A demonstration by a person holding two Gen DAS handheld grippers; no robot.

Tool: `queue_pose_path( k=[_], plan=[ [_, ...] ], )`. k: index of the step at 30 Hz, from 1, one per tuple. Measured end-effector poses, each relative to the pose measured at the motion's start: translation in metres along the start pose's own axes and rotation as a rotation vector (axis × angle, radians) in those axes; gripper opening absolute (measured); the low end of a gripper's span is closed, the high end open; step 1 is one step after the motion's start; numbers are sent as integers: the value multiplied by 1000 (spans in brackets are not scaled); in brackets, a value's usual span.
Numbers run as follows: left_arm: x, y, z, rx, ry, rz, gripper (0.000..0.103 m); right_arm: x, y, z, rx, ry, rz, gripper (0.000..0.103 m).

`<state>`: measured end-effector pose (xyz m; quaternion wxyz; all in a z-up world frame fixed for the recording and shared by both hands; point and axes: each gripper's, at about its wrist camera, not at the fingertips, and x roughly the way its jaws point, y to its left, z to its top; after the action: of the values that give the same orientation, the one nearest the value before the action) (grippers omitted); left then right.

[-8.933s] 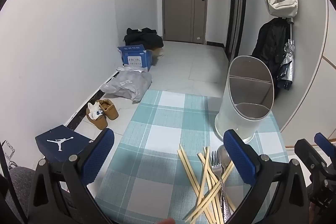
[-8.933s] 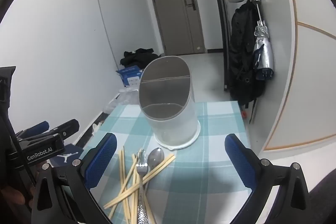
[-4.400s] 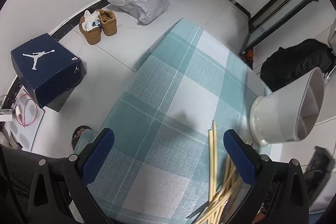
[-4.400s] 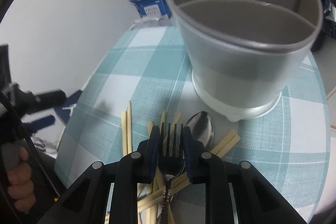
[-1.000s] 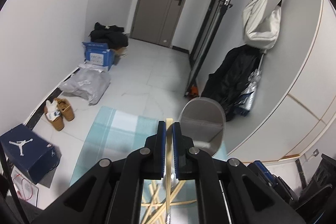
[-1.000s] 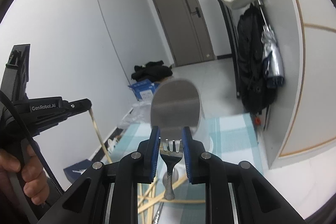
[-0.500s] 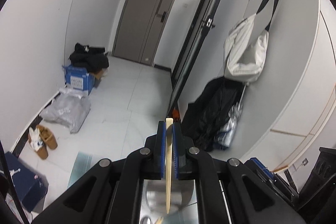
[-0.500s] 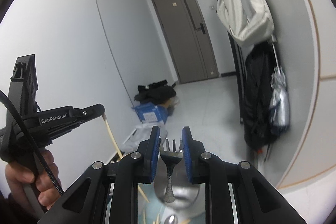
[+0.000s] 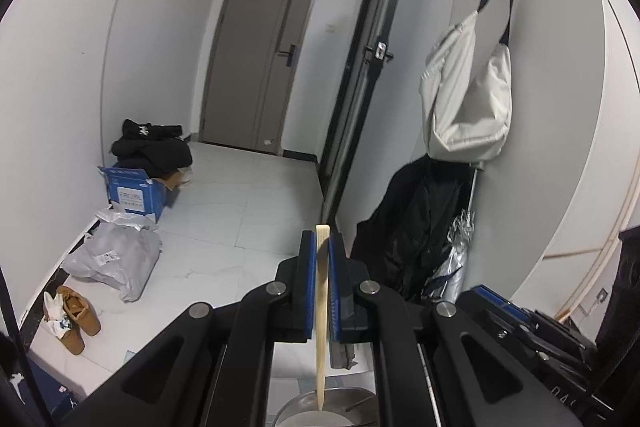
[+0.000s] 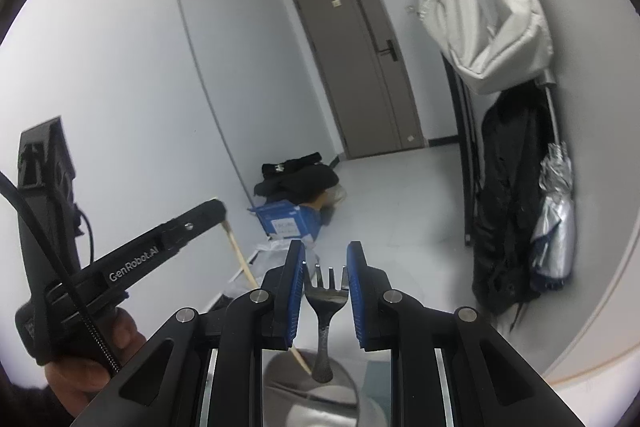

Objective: Organize utensils
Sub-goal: 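Carry the chopstick and fork with both tools above the white utensil holder, then open the right tool dropping the fork while the left tool drops the chopstick into the holder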

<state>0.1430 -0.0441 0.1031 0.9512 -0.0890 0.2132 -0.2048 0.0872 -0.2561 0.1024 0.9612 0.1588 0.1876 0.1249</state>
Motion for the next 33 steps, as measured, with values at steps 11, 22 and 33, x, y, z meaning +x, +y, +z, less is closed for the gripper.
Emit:
queue_pose_path(
  k=[11,22,33],
  plan=[
    [10,-9,-11,95,72,-90,3,28,-11,-26,-24,108,39,20],
    [16,4,-21,49,220,-160,4,44,-9,-43,-25,201,71,20],
    [-11,43,-16,-121,231,-29,60,40,0,-54,19,233,126,34]
  ],
)
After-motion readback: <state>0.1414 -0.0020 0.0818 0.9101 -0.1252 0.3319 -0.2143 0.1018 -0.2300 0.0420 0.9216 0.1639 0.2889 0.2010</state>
